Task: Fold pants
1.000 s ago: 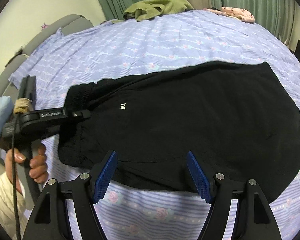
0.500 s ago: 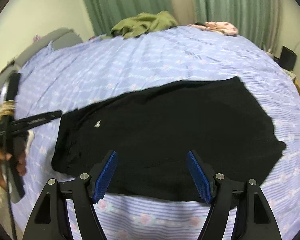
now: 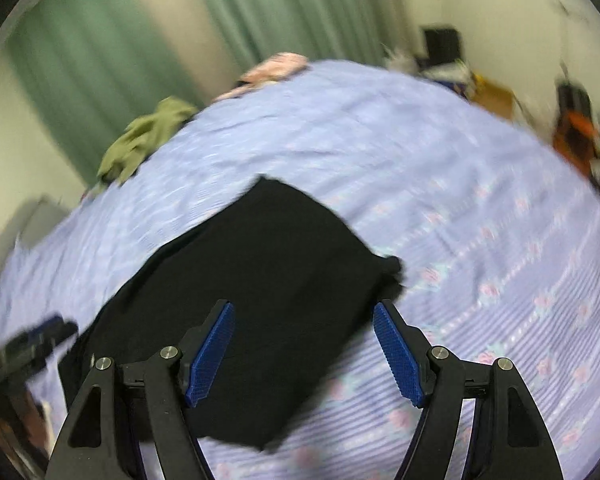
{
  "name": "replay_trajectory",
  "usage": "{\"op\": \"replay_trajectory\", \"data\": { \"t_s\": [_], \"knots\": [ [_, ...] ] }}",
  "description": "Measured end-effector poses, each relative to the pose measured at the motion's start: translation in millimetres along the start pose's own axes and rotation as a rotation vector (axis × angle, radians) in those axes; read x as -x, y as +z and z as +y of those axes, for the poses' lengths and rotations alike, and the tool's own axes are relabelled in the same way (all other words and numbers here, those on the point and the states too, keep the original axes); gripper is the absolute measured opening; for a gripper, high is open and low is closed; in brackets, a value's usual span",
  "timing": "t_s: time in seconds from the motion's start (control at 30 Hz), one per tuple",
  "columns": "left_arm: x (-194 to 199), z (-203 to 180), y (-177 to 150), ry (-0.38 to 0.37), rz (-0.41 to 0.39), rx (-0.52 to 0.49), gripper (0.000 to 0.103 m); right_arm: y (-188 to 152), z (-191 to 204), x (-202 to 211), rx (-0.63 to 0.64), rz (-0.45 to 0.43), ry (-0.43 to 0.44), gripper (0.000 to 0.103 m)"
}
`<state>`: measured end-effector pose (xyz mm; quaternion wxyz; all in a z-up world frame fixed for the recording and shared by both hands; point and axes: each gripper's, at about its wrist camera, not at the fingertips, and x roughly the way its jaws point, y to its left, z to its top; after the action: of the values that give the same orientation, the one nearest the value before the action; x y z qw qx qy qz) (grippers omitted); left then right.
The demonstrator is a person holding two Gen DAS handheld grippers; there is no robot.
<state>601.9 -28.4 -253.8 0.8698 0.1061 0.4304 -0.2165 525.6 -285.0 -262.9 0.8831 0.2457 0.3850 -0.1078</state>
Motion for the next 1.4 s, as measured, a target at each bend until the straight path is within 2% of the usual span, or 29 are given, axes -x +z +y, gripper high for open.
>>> {"op": "replay_trajectory", "data": {
  "t_s": [0.17, 0.4, 0.43, 0.5, 0.53, 0.57, 0.63, 0.73, 1.0, 1.03, 1.17, 1.23, 1.33, 1.4],
  "knots": [
    [-28.6, -35.8, 10.5, -0.028, 0.023, -0.089, 0.064, 4.6, -48.9, -56.0, -0.202, 0.078, 0.046, 0.073],
    [-49.5, -48.7, 11.1, -0.058, 0.053, -0.084, 0.064, -4.3, -74.2, -115.4, -0.386, 0.141, 0.154, 0.071],
    [-51.9, -49.4, 10.5, -0.062, 0.059, -0.079, 0.064, -5.1, -77.0, -119.2, -0.402, 0.140, 0.164, 0.065],
    [-55.8, -51.6, 8.6, -0.066, 0.071, -0.078, 0.064, -5.6, -78.8, -123.0, -0.406, 0.142, 0.160, 0.044],
    [-57.3, -53.1, 7.6, -0.067, 0.076, -0.080, 0.064, -5.8, -80.9, -123.6, -0.406, 0.145, 0.158, 0.020],
    [-58.2, -54.7, 6.8, -0.069, 0.079, -0.082, 0.064, -7.0, -83.1, -124.6, -0.411, 0.158, 0.182, 0.008],
    [-59.7, -57.6, 6.2, -0.077, 0.082, -0.086, 0.064, -9.0, -88.0, -115.8, -0.434, 0.151, 0.183, 0.008],
    [-63.4, -59.5, 5.0, -0.082, 0.090, -0.095, 0.064, -11.4, -86.4, -92.2, -0.409, 0.088, 0.119, 0.007],
    [-71.8, -49.3, -1.0, -0.032, 0.115, -0.072, 0.064, -13.4, -87.8, -107.7, -0.387, 0.134, 0.109, 0.008],
    [-71.5, -46.5, -2.3, -0.020, 0.114, -0.065, 0.064, -14.1, -89.9, -106.9, -0.395, 0.136, 0.111, 0.012],
    [-63.1, -33.1, -5.1, 0.036, 0.072, -0.042, 0.064, -15.3, -85.8, -106.2, -0.399, 0.132, 0.144, 0.041],
    [-60.0, -23.9, -4.0, 0.070, 0.048, -0.030, 0.064, -13.4, -77.9, -107.2, -0.376, 0.127, 0.135, 0.046],
    [-64.4, -7.1, 1.4, 0.125, 0.033, -0.002, 0.064, -11.3, -70.8, -113.2, -0.369, 0.114, 0.110, 0.047],
    [-72.1, 2.6, 6.4, 0.108, 0.048, 0.046, 0.062, -9.9, -68.0, -117.2, -0.369, 0.098, 0.098, 0.047]
  ]
}}
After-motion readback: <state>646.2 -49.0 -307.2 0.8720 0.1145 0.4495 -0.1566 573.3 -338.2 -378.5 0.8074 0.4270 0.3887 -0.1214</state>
